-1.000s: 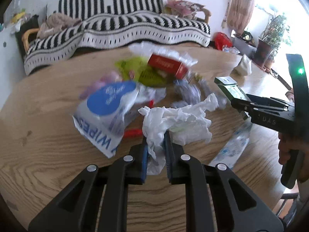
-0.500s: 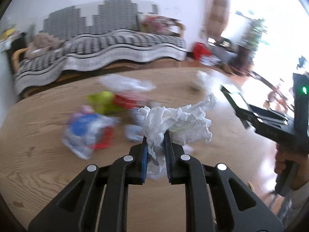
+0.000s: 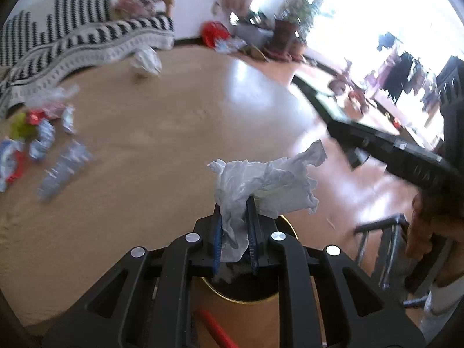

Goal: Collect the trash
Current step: 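Carry tissue and cigarette pack to the black bin and drop them in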

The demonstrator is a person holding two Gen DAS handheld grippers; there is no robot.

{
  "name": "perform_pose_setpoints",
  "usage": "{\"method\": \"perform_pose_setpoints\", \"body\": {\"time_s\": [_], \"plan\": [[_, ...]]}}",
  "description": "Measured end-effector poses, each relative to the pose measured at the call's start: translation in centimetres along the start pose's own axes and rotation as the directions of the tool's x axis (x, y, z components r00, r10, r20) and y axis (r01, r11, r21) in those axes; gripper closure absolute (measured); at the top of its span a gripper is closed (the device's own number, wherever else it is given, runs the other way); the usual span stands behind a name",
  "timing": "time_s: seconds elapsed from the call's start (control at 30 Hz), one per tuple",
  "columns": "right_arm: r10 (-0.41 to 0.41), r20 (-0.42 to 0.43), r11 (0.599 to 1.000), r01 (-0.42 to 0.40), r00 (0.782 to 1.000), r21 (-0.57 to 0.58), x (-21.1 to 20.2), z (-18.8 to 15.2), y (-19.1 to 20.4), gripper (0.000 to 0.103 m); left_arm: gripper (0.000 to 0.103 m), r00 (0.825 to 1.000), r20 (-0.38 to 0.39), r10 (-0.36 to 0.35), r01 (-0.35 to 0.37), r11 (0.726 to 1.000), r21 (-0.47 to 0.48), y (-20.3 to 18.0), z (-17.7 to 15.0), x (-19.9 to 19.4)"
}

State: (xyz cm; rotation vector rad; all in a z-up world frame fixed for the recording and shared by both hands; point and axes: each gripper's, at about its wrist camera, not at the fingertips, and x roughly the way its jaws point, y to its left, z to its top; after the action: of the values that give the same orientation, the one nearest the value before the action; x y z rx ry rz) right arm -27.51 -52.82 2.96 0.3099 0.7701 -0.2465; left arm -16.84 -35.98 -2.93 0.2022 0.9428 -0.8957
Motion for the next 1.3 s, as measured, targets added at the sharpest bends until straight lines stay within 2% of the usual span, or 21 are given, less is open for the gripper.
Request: {"method": "perform_pose_setpoints", "body": {"time_s": [0.07,0.17,0.23,0.27,0.37,0.5,0.8,0.83,0.87,0.9,0.93,0.97,1.07,1.2,1.3], "plan": [[0.008,-0.070,0.998,-0.004,0.997,0.059,1.3,-2.9,-1.7,0.049,0.089,0.997,-0.077,-0.023,0.022,1.000,-0.007,-1.0,-1.6,2.9],[0.018,-0.173,0.989,0.007,0.985,0.145,3.9,-7.1,-3.4,0.049,0.089,0.983,-0.184,-0.014,0.010,1.000,-0.024,-1.5,-4.7,7.0],[0.041,-0.198,0.982,-0.003,0.979,0.189,4.6,-8.6,-3.8,0.049,0.089,0.980,-0.194,-0.033,0.023,0.998,-0.055,-1.7,-5.2,7.8],[0.049,-0.212,0.978,-0.004,0.976,0.207,5.1,-9.3,-4.0,0.049,0.089,0.982,-0.190,-0.026,0.020,0.999,-0.032,-2.1,-5.2,7.9],[0.064,-0.237,0.975,-0.011,0.969,0.222,5.9,-10.0,-4.2,0.049,0.089,0.977,-0.214,-0.023,0.021,1.000,-0.012,-2.6,-5.7,8.6],[0.063,-0.241,0.977,-0.010,0.968,0.215,6.5,-9.6,-4.4,0.049,0.089,0.974,-0.225,-0.029,0.020,0.999,-0.040,-2.4,-6.0,9.1],[0.069,-0.251,0.973,-0.010,0.966,0.230,7.4,-9.0,-4.2,0.049,0.088,0.970,-0.235,-0.058,0.050,0.998,-0.040,-2.3,-5.8,9.2],[0.077,-0.252,0.971,-0.015,0.965,0.239,7.4,-8.9,-4.3,0.048,0.085,0.968,-0.242,-0.063,0.054,0.998,-0.043,-1.9,-5.6,9.3],[0.083,-0.256,0.967,-0.016,0.963,0.253,7.6,-8.8,-4.4,0.039,0.078,0.965,-0.259,-0.051,0.039,0.998,-0.049,-1.7,-5.6,9.7],[0.089,-0.269,0.962,-0.012,0.959,0.274,7.7,-8.7,-4.7,0.028,0.040,0.961,-0.274,-0.028,0.013,0.998,-0.057,-1.4,-5.6,10.0],[0.092,-0.284,0.953,-0.002,0.954,0.302,7.8,-8.6,-5.1,0.004,0.006,0.962,-0.272,-0.001,-0.017,0.998,-0.067,-1.4,-5.7,10.1],[0.087,-0.298,0.942,0.019,0.951,0.336,7.9,-8.6,-5.6,0.007,0.006,0.973,-0.229,-0.009,-0.012,0.996,-0.092,-1.1,-5.6,9.5],[0.042,-0.274,0.938,0.057,0.961,0.342,7.3,-8.2,-6.2,0.007,0.006,0.979,-0.197,-0.060,0.038,0.993,-0.114,-0.8,-5.0,8.4],[-0.027,-0.214,0.945,0.095,0.976,0.313,6.0,-7.4,-6.2,0.007,0.006,0.994,-0.107,-0.001,-0.011,0.993,-0.119,0.1,-3.9,5.3],[-0.049,-0.186,0.955,0.101,0.981,0.278,5.5,-6.6,-5.3,0.007,0.006,0.998,-0.002,0.063,-0.063,0.990,-0.128,1.9,-2.5,1.7]]}}
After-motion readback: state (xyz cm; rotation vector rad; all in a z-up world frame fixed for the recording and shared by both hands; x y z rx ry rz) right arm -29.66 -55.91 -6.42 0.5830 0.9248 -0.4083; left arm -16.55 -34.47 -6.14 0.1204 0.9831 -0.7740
